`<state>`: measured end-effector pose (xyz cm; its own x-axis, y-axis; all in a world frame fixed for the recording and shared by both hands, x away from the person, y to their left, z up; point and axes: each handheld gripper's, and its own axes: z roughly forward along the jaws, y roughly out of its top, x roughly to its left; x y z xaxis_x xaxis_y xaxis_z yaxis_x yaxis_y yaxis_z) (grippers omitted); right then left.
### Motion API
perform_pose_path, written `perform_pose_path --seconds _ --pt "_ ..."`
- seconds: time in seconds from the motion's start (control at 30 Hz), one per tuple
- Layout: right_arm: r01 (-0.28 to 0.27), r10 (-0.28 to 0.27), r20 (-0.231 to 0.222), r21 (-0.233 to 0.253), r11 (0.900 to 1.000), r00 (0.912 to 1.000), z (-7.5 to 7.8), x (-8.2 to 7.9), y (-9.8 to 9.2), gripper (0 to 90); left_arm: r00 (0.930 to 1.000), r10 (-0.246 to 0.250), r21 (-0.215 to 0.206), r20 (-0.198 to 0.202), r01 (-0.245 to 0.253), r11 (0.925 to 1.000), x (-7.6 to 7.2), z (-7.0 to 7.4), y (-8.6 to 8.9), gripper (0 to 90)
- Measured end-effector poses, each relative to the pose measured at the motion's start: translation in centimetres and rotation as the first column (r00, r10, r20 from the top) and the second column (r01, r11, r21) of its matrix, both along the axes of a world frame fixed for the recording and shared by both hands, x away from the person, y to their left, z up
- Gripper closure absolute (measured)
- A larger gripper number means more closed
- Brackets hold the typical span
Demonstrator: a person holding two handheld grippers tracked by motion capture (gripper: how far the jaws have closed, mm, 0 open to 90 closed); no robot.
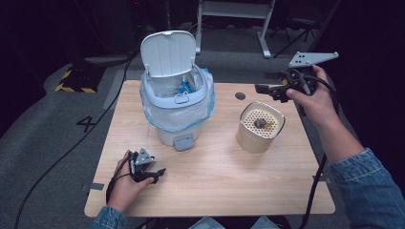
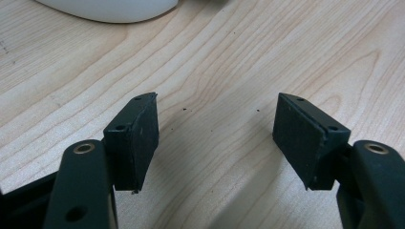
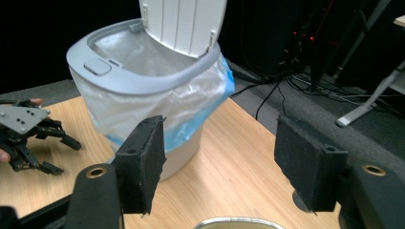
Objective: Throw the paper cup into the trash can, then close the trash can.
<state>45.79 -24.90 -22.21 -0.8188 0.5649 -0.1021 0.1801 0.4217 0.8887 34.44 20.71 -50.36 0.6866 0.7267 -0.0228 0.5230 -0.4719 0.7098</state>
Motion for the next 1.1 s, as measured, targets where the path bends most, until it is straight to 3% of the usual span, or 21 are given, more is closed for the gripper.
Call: perform_pose_path --seconds 0.7,1.1 --pt "0.081 -0.081 -0.052 -0.009 0.997 0.9953 -3.7 -5.1 -6.8 34.5 1.0 0.003 0.0 0.0 -0.003 1.0 0.1 0.0 -0.1 32.4" --pt "0.133 -0.137 -0.082 -0.048 0.99 0.9872 -10.0 -7.8 -9.2 33.3 0.9997 0.025 0.003 0.003 -0.025 0.9997 -0.1 0.0 0.0 32.9"
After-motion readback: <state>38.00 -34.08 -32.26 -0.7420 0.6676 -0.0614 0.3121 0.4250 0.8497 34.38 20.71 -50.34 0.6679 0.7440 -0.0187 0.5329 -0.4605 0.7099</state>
